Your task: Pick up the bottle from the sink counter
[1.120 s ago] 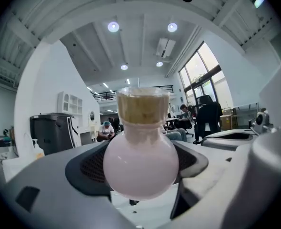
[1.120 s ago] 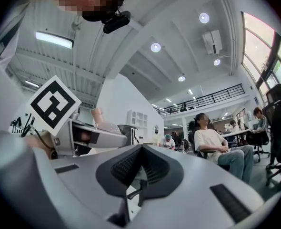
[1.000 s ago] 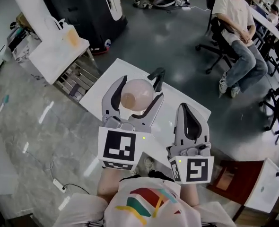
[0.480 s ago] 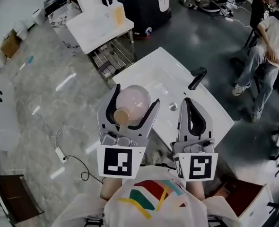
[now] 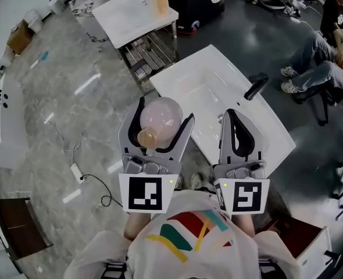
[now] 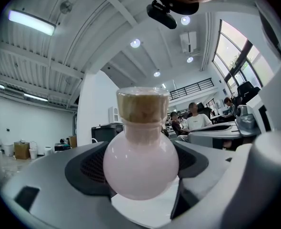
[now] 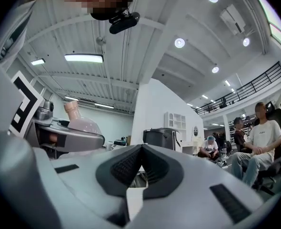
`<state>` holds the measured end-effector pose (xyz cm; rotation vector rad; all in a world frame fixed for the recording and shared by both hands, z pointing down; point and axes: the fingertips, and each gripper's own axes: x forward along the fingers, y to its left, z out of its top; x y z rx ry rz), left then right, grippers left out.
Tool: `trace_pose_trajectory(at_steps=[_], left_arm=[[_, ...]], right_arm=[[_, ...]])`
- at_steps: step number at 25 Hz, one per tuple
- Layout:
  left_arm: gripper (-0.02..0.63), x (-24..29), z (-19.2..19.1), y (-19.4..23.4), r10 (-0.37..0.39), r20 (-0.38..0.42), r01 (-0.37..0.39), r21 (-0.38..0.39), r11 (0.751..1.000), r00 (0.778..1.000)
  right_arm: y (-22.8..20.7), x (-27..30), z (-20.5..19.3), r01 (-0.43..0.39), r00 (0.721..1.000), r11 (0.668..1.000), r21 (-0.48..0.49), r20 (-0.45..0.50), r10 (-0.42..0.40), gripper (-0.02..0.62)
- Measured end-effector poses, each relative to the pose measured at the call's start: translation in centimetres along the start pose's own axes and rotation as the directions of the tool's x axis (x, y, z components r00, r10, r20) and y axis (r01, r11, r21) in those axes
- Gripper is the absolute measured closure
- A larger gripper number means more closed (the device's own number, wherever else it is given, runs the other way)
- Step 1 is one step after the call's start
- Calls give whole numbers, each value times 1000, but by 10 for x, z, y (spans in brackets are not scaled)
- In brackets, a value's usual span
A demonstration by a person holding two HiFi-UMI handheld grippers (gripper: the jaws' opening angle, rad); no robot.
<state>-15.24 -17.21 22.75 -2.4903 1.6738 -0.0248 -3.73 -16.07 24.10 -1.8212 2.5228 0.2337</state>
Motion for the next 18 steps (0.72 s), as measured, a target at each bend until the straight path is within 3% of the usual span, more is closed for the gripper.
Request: trace_pose_trajectory(at_steps=[18], left_arm=[[202, -4, 7, 7, 29, 20, -29, -7, 1000, 999]], right_arm=[[-2, 0, 4, -4, 1000, 1000, -15, -3, 4, 584]])
